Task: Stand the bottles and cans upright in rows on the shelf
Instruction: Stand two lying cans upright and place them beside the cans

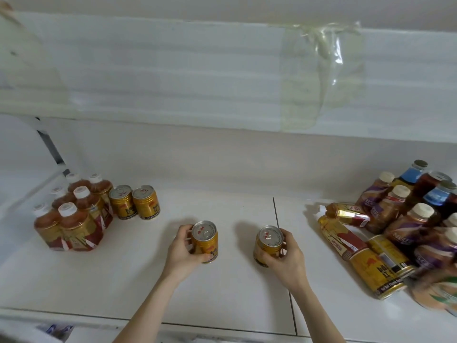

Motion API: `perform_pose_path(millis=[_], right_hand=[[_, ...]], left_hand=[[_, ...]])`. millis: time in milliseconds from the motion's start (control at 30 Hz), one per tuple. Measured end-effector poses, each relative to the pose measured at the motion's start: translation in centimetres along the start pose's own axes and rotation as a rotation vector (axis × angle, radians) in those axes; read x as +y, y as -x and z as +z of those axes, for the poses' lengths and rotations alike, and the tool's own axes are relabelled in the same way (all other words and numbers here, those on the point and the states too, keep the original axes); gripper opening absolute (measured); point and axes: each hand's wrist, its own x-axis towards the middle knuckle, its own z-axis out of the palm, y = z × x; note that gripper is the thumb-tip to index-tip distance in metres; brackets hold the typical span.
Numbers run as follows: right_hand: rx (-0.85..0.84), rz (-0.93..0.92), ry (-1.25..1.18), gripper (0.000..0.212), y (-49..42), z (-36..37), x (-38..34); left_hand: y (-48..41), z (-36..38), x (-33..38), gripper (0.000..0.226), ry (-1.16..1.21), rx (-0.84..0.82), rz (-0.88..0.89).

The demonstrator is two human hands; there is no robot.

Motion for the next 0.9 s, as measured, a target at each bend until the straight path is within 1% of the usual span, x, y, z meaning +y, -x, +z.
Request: perform_pose_path(millis=[233, 433, 700, 900], right_hand=[[0.012, -0.008, -0.018, 0.055, 0.4, 0.2, -0.2], [-0.007, -0.023, -0.01, 0.056, 1.7, 2.3, -1.4], [-0.009, -0.026, -0.001, 0.056, 4.8, 7.9, -4.6], [0.047, 0.011, -0.009, 0.057, 7.5, 13.6, -7.0]], left_hand=[[1.0, -0.1, 0.2, 0.072, -0.065, 0.072, 0.041], [2.2, -2.1, -0.1, 0.07, -0.049, 0.067, 0.059], [2.3, -7.5, -1.7, 0.07, -0.048, -0.004, 0.055], [0.7, -13.0, -3.7, 0.072, -0.1, -0.082, 0.121]])
